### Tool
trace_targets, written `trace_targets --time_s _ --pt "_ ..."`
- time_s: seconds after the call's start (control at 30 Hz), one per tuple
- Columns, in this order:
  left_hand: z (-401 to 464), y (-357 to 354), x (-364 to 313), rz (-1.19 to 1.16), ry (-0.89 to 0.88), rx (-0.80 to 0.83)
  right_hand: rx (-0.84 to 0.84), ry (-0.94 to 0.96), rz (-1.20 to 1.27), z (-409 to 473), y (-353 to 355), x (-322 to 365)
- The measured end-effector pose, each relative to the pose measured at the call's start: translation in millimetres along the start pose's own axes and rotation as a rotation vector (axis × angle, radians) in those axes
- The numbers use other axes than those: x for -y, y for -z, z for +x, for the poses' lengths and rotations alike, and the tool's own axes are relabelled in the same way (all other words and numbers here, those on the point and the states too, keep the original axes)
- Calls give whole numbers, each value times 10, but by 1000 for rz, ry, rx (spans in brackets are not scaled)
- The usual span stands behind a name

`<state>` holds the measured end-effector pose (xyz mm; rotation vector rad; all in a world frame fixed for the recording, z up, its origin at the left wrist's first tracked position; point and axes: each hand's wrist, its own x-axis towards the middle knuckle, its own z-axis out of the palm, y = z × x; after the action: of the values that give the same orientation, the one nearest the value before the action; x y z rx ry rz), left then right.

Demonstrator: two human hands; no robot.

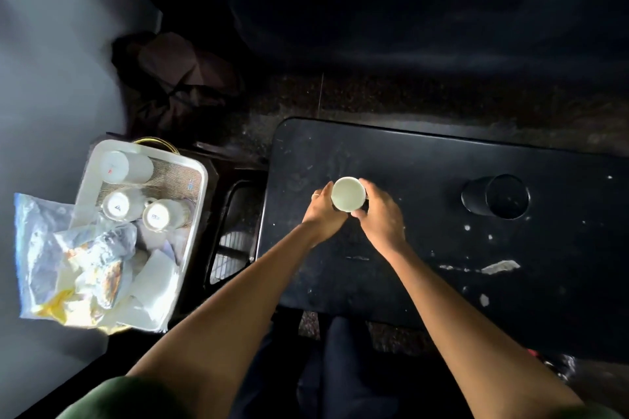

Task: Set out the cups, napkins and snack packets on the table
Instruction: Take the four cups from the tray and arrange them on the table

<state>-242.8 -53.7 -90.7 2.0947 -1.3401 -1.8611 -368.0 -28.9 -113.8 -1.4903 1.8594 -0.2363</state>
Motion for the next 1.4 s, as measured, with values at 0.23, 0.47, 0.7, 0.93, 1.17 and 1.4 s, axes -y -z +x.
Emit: trace_targets --time_s 0.23,0.47,0.7,0.93,1.17,1.4 --pt "267 -57 199 101 82 65 55 -28 -67 125 -249 -166" --pt "225 -14 326 248 75 55 100 28 -249 89 -235 -174" --pt "-45 241 451 180 15 -95 -133 186 -380 -106 -190 165" --pt "-376 760 847 39 -17 -291 5 412 -263 -255 -416 932" --pt "-629 1542 1306 -188 6 -598 118 586 -221 -209 -863 1861" --pt "-681 2363 1660 -74 99 -914 300 432 -221 226 -1406 2602"
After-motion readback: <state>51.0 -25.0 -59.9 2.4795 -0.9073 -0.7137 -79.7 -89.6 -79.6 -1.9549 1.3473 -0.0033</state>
